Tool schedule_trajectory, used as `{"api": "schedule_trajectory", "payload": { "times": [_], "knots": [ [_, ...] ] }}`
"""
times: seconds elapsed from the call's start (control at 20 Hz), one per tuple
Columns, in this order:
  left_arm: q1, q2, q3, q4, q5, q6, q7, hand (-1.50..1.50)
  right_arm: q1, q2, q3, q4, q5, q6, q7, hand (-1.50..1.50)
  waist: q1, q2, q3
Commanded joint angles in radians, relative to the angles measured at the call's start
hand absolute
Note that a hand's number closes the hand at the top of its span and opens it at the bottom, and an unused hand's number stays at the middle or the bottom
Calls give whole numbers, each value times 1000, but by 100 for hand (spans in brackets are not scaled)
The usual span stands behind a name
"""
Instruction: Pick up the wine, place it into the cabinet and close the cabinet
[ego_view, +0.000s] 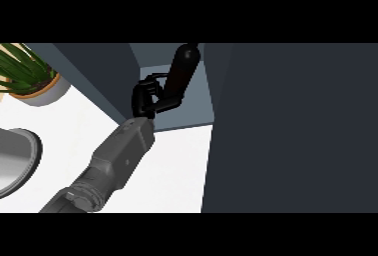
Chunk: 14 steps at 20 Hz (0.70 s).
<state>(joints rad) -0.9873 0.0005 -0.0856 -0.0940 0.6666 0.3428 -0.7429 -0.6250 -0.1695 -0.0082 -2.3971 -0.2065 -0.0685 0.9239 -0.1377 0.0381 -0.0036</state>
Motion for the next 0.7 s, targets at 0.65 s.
{"api": "schedule_trajectory", "payload": {
  "times": [0.65],
  "knots": [
    [99,0,-59,-16,60,-9,-15,150,-11,25,1,-1,-33,6,-23,-150,-49,-2,-2]
  ]
}}
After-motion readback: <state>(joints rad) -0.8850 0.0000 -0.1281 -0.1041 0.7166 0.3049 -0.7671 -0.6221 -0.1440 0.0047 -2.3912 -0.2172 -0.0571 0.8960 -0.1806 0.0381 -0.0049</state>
